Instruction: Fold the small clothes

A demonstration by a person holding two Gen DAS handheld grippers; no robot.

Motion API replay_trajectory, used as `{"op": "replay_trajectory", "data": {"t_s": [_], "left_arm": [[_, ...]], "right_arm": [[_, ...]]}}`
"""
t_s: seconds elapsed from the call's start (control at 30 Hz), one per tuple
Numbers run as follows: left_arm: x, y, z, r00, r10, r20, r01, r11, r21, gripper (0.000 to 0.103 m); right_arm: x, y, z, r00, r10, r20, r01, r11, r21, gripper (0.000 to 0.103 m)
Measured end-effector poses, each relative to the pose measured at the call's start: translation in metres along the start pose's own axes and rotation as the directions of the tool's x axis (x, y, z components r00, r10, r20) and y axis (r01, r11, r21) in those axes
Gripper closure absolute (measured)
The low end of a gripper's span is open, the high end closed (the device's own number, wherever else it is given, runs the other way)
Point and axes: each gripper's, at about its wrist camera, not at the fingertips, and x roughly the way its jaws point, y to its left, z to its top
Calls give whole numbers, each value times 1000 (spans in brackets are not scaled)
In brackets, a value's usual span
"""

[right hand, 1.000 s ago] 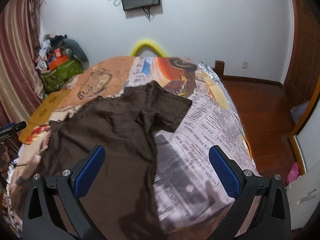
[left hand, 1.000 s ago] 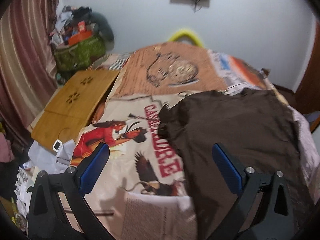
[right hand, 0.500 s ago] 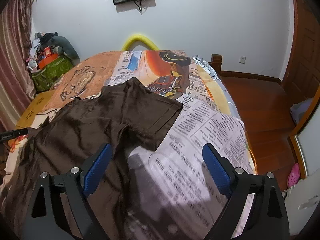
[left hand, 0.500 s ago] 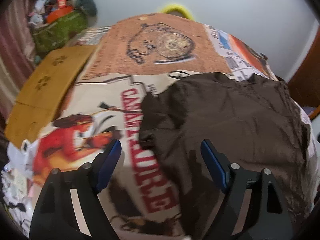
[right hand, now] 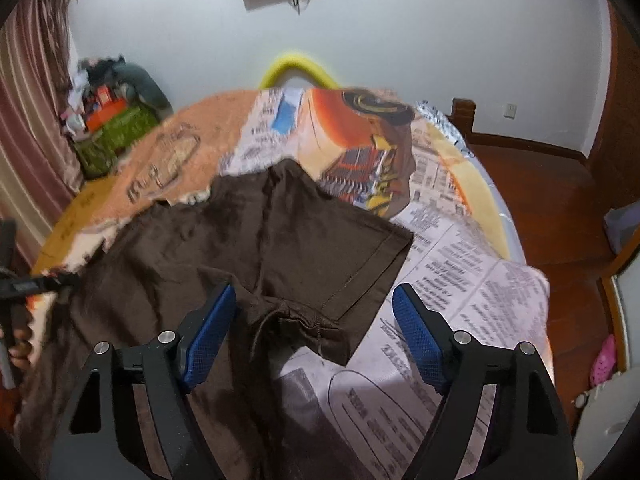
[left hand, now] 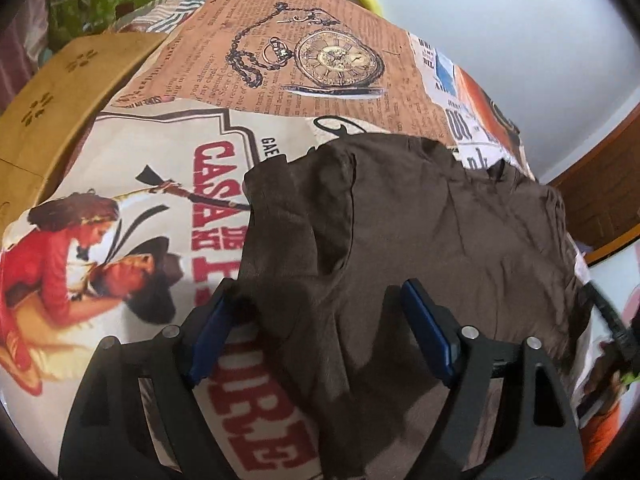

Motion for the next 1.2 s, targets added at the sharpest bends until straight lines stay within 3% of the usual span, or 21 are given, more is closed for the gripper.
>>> {"op": "replay_trajectory", "data": {"t_s": [0.1, 0.13, 0.23, 0.27, 0.37, 0.53, 0.6, 0.67, 0.7, 0.8, 0.93, 1.0, 1.1, 1.2], "left_arm": [[2, 5, 9, 1000, -14, -1, 14, 999, -30, 24], [2, 8, 11, 1000, -11, 1, 11, 999, -37, 33], [9, 17, 16, 1000, -14, -26, 13, 998, -64, 75], [12, 21, 16, 999, -21, -41, 18, 997, -78, 81], [12, 31, 15, 998, -53, -37, 48, 992, -118, 86], [-2, 24, 17, 1000, 24, 10, -23, 997, -73, 88], [-13, 6, 19, 993, 104, 60, -105, 995, 3, 89], [-24, -13, 20, 976, 176, 126, -187, 978, 89, 89], [-31, -32, 18, 957, 220, 187, -250, 955, 156, 89], [-45, -75, 9, 927, 236, 290, -319, 904, 285, 89], [-40, -121, -7, 928, 203, 311, -329, 839, 433, 89], [-28, -136, -17, 952, 168, 255, -277, 826, 491, 87], [-17, -141, -25, 987, 93, 129, -145, 855, 498, 75], [-26, -132, -21, 997, 18, 78, -50, 898, 436, 64]], "right_arm": [[19, 0, -8, 998, -3, -62, 2, 1000, -6, 30], [22, 0, -10, 998, -6, -65, 5, 1000, -12, 30], [25, 1, -15, 998, -14, -69, 12, 999, -39, 30], [25, 2, -16, 997, -15, -71, 12, 999, -44, 29], [25, 3, -18, 997, -15, -75, 11, 998, -62, 29], [27, 1, -18, 997, -2, -75, -3, 998, -56, 29], [27, 0, -18, 997, 4, -71, -7, 999, -50, 29], [26, 2, -20, 998, 6, -68, -9, 999, -46, 29], [26, 2, -20, 998, 7, -67, -10, 999, -46, 29], [26, 3, -21, 998, 9, -68, -12, 999, -44, 29], [26, 4, -22, 998, 13, -68, -15, 999, -41, 29], [27, 4, -22, 998, 14, -68, -16, 999, -41, 29], [26, 4, -22, 997, 18, -71, -21, 999, -42, 29], [26, 3, -23, 997, 25, -72, -28, 999, -43, 29]]}}
